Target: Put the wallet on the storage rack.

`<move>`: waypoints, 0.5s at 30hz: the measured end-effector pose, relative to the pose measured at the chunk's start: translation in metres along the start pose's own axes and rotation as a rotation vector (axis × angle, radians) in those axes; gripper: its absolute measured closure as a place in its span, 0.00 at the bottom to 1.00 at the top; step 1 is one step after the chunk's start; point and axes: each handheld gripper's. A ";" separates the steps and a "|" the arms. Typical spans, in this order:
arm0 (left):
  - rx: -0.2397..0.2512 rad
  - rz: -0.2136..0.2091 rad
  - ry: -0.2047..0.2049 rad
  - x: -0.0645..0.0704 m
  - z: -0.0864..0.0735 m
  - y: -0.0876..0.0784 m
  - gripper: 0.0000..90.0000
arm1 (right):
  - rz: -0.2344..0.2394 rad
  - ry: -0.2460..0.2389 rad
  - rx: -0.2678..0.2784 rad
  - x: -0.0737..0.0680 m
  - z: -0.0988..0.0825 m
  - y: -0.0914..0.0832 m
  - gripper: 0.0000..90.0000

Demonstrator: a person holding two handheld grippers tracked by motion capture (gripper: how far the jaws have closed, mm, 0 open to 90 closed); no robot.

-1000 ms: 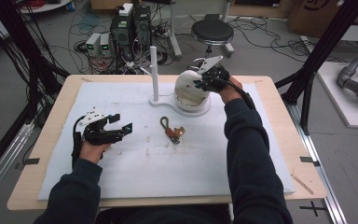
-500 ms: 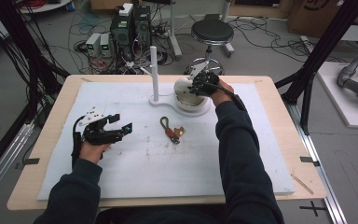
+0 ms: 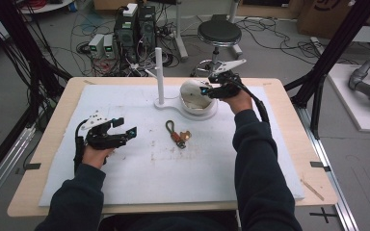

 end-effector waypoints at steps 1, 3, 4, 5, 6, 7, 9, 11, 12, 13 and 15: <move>0.000 0.000 0.000 0.000 0.000 0.000 0.30 | -0.008 0.050 0.018 0.004 0.000 -0.013 0.45; 0.001 -0.001 -0.001 0.000 0.000 0.000 0.30 | -0.012 0.072 0.013 0.005 0.000 -0.019 0.44; 0.004 0.003 -0.004 0.000 0.000 0.000 0.30 | -0.034 0.096 0.017 0.005 -0.003 -0.032 0.42; 0.004 0.000 -0.007 0.000 0.000 -0.001 0.30 | -0.053 0.078 0.051 0.003 -0.008 -0.039 0.42; 0.008 0.000 -0.008 0.000 0.000 -0.001 0.30 | -0.064 0.078 0.052 0.003 -0.011 -0.045 0.42; 0.008 0.000 -0.008 0.000 0.000 -0.001 0.29 | -0.078 0.081 0.063 0.004 -0.016 -0.051 0.40; 0.011 0.008 -0.016 0.000 0.001 -0.001 0.28 | -0.106 0.122 0.040 0.007 -0.028 -0.066 0.33; 0.016 0.009 -0.024 -0.001 0.001 0.000 0.28 | -0.131 0.131 0.063 0.007 -0.040 -0.077 0.33; 0.016 0.009 -0.024 -0.001 0.001 0.000 0.27 | -0.131 0.131 0.063 0.007 -0.040 -0.077 0.33; 0.023 0.011 -0.033 -0.001 0.001 0.000 0.27 | -0.135 0.145 0.056 0.007 -0.046 -0.083 0.31; 0.030 0.018 -0.049 -0.002 0.001 0.000 0.25 | -0.172 0.178 0.077 0.002 -0.071 -0.097 0.28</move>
Point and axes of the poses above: each handheld gripper's, and its own axes: y roughly forward along the jaws, z roughly out of its top, x roughly to its right, and after that the axes turned 6 degrees about x, right-handed
